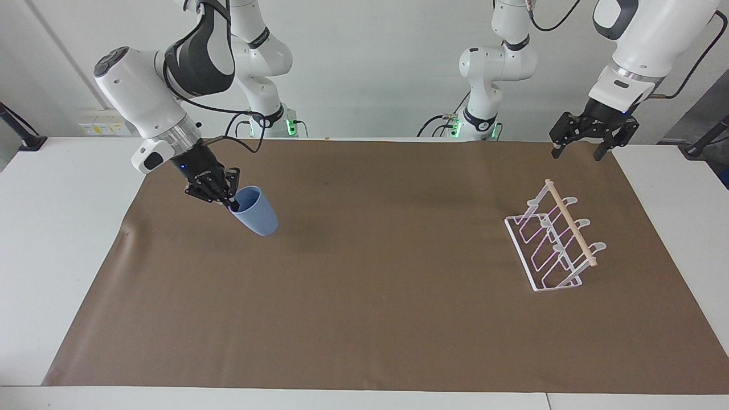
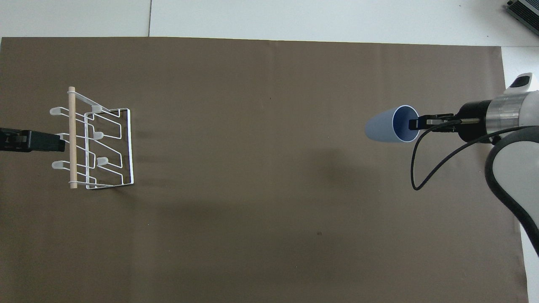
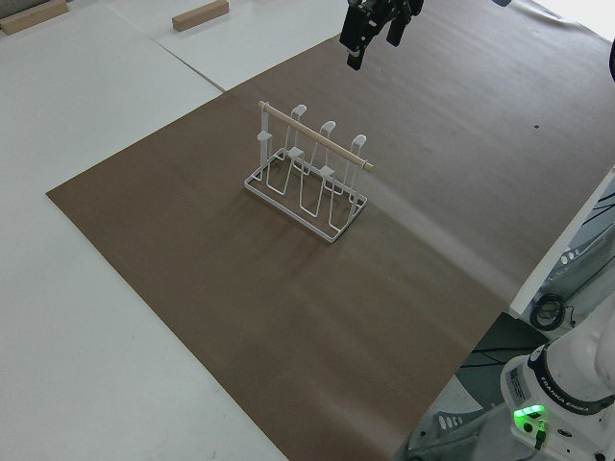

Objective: Hang cup on cup holder
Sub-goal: 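Lift the blue cup with the right gripper and tip it sideways, then carry the cup toward center while the left gripper reaches toward it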

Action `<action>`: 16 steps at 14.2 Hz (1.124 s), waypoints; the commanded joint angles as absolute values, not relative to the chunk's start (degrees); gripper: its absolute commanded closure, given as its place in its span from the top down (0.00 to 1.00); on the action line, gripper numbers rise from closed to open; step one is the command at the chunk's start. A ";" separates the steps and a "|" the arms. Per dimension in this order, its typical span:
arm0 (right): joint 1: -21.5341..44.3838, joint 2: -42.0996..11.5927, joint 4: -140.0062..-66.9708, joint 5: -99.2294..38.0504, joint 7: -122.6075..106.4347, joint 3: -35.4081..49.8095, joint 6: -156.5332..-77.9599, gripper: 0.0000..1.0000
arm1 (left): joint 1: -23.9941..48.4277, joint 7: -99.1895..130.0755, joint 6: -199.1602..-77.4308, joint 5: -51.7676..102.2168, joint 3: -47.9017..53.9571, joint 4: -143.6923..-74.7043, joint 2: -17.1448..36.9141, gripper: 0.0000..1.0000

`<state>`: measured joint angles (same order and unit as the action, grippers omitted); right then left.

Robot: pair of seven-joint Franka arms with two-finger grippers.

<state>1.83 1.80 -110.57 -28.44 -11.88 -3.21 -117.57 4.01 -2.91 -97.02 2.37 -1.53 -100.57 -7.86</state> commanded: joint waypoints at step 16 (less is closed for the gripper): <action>10.62 5.36 -119.79 -78.98 -8.17 -2.90 -114.59 0.00 | 18.88 77.56 -133.48 22.76 0.26 -122.86 -16.52 1.00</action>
<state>8.21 4.20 -116.57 -73.44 -9.02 -2.85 -111.41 15.95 69.92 -129.37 22.08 1.12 -118.67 -13.65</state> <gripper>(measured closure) 0.952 0.000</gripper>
